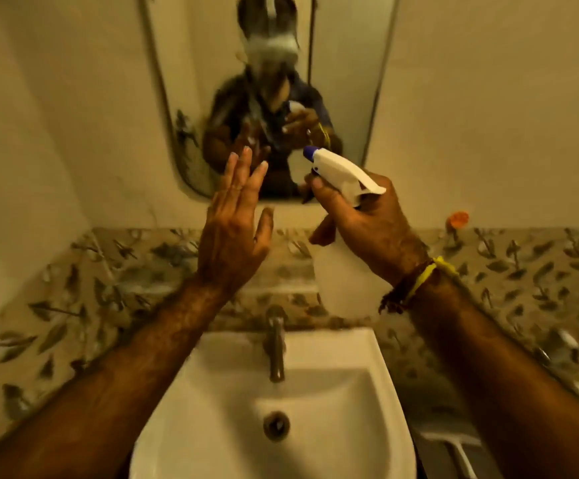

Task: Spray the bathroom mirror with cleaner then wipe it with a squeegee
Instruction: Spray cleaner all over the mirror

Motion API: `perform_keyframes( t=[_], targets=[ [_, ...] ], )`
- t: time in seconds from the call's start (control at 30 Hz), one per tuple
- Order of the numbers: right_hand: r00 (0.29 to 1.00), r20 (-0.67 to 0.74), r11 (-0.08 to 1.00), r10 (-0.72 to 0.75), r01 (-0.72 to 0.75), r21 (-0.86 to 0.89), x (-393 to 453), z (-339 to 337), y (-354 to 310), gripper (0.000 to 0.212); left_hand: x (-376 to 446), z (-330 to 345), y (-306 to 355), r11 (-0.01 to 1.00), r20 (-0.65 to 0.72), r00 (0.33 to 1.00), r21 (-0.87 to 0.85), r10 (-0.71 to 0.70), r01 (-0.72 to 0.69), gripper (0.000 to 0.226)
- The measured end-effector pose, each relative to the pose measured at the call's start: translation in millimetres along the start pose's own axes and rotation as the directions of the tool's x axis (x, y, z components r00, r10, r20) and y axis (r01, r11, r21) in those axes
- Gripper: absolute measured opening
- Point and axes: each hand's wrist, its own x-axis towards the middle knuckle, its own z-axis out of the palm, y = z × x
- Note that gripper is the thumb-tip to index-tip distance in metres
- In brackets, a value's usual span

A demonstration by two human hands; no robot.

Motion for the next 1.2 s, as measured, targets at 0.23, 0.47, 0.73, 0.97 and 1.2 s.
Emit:
perform_keyframes(
  t=[0.23,0.47,0.73,0.97,1.2],
  targets=[
    [0.961,0.003,0.953,-0.275,0.273,-0.134,88,0,-76,0.035,146,-87,-48,0.983,-0.127,0.992,0.178,-0.024,0.047,0.068],
    [0.879,-0.099,0.882,-0.466,0.452,-0.132,160,-38,-147,0.037,242,-138,-88,0.945,0.092,0.951,0.178,-0.295,0.276,0.088],
    [0.825,-0.223,0.854,-0.52,0.495,-0.16,220,-69,-190,0.041,244,-105,-120,0.919,0.16,0.905,0.088,-0.394,0.385,0.106],
    [0.92,-0.021,0.907,-0.39,0.381,-0.177,224,-43,-178,0.032,245,-107,-120,0.917,0.174,0.903,0.138,-0.393,0.373,0.107],
    [0.906,0.039,0.841,-0.422,0.407,-0.357,214,-5,-173,0.036,251,-111,-121,0.904,0.205,0.888,0.218,-0.411,0.368,0.105]
  ],
)
